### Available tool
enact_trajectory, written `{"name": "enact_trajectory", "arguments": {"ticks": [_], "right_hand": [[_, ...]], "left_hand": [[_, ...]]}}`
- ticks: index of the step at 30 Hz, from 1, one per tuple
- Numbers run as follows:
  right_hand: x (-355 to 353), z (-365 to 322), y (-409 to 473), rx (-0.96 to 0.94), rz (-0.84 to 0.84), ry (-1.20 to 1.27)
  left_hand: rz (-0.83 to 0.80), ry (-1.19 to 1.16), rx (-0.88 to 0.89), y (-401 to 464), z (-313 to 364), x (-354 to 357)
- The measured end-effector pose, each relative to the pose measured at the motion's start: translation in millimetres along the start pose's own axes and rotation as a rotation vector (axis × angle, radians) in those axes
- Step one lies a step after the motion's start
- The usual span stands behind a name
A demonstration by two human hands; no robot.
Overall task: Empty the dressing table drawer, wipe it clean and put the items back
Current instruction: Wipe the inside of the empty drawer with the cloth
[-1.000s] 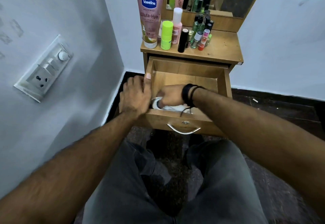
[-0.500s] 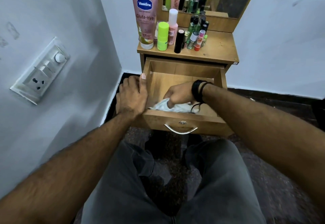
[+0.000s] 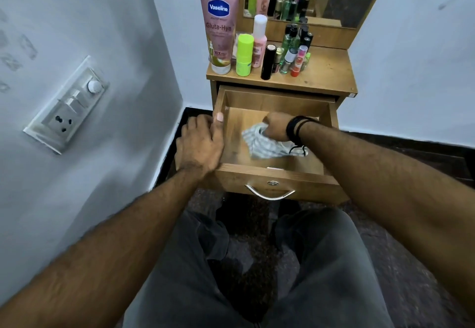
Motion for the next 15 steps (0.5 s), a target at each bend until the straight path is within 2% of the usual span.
{"name": "enact_trajectory", "arguments": {"ticks": [2, 4, 10, 15], "right_hand": [[-8, 18, 13, 0.144, 0.195, 0.178], [-5, 19, 23, 0.203, 0.280, 0.274], [28, -43, 39, 0.143, 0.209, 0.224], [28, -79, 61, 0.142, 0.151, 0.257]], "left_hand": [[-0.007, 0.001, 0.006, -1, 1, 0], [-0.016, 0.003, 0.011, -1, 1, 1], [-0.030, 0.039, 0.024, 0, 0, 4], [-0.046, 0.081, 0.036, 0, -1, 7]]}}
Point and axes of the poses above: each hand's wrist, its own y-axis towards the middle knuckle, its own x-axis out of the palm, z = x × y, the point moved 5 cm from there along y, towards the middle knuckle, and after that the axes turned 11 degrees about x, right-handed, at the moved point
